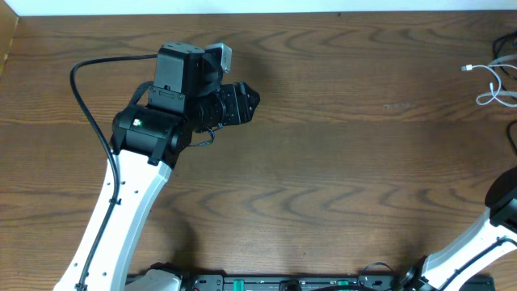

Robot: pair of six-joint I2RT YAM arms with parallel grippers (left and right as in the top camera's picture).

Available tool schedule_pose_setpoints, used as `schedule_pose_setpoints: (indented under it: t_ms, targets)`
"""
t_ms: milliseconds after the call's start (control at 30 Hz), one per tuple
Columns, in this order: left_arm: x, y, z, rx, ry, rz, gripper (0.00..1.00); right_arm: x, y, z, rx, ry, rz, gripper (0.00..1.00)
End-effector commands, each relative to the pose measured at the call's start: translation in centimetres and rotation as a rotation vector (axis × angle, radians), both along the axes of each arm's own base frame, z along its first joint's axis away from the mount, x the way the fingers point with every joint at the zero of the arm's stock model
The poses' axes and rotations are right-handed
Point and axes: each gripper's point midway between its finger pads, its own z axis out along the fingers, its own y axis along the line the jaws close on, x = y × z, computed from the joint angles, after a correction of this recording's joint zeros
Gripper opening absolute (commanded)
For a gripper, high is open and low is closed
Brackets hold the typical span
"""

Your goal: Untangle cables

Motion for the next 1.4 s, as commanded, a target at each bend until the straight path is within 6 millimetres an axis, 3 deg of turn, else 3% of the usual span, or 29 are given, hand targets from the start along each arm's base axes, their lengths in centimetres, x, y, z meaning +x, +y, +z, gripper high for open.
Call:
schedule_pose_setpoints:
  t_ms: [0, 33, 67, 100, 133, 433, 633, 767, 1367]
  targets:
    - [0.4, 0.1, -0.1, 0.020, -0.012, -0.008, 0.60, -0.7, 3.1, 4.7, 0.035, -0.092, 0.090, 0.99]
    - [0.4, 0.1, -0.1, 0.020, -0.011, -0.008, 0.66, -0.9, 3.9, 5.5, 0.038, -0.105, 0.121, 0.99]
    - [0.4, 0.2, -0.2, 0.024, -0.010, -0.005, 0.82, -1.1, 5.0, 6.4, 0.037, -0.120, 0.162, 0.99]
    - [0.5, 0.4, -0.3, 0.034, -0.011, 0.005, 0.87, -1.3, 6.2, 7.3, 0.034, -0.133, 0.206, 0.99]
    - [0.6, 0.5, -0.5, 0.041, -0.011, 0.011, 0.98, -1.7, 7.2, 8.1, 0.033, -0.141, 0.235, 0.99]
    - [0.7, 0.7, -0.8, 0.049, -0.006, 0.017, 0.99, -6.9, 16.6, 13.5, -0.082, -0.127, 0.506, 0.99]
    - [0.6, 0.7, -0.8, 0.050, -0.006, 0.017, 0.99, -12.6, 18.2, 15.4, -0.162, -0.044, 0.475, 0.99]
    - [0.6, 0.7, -0.8, 0.050, -0.006, 0.017, 0.99, -14.1, 18.7, 16.8, -0.180, -0.072, 0.473, 0.99]
    - [0.7, 0.7, -0.8, 0.049, -0.006, 0.017, 1.00, -15.2, 19.2, 17.9, -0.203, -0.102, 0.474, 0.99]
